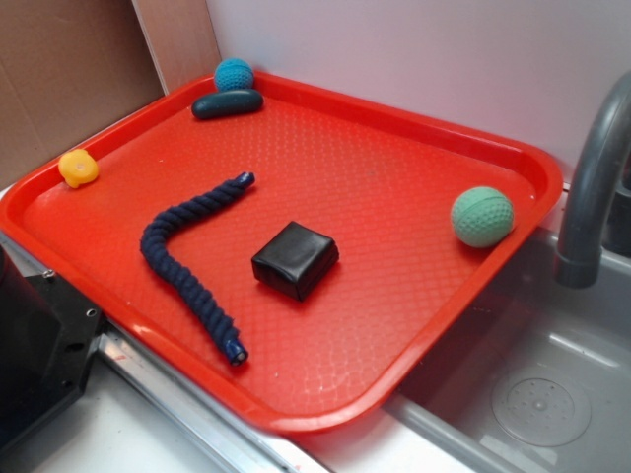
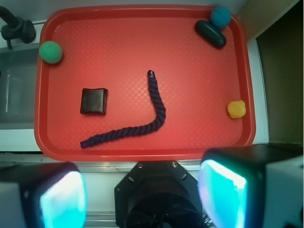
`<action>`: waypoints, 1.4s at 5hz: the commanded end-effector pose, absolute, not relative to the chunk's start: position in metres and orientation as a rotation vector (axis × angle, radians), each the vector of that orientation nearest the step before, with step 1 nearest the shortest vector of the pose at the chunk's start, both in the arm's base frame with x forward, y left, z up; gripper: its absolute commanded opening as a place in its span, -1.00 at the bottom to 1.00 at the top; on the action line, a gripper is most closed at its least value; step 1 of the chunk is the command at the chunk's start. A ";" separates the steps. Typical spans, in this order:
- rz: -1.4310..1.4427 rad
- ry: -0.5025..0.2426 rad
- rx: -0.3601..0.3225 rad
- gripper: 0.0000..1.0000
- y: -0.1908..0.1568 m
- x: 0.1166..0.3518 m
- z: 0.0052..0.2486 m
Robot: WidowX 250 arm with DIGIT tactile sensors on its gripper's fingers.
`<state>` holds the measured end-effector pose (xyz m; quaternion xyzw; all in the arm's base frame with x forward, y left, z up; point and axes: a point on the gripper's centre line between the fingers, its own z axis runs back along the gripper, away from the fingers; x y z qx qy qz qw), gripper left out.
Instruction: Grab the black box.
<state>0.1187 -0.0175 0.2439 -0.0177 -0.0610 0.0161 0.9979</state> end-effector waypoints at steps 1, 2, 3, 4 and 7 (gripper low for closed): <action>0.032 -0.122 -0.035 1.00 -0.018 0.119 0.244; 0.205 -0.107 -0.115 1.00 -0.052 0.164 0.194; 0.238 -0.154 -0.168 1.00 -0.072 0.189 0.148; 0.238 -0.154 -0.168 1.00 -0.072 0.189 0.148; 0.271 -0.103 -0.090 1.00 -0.087 0.197 0.098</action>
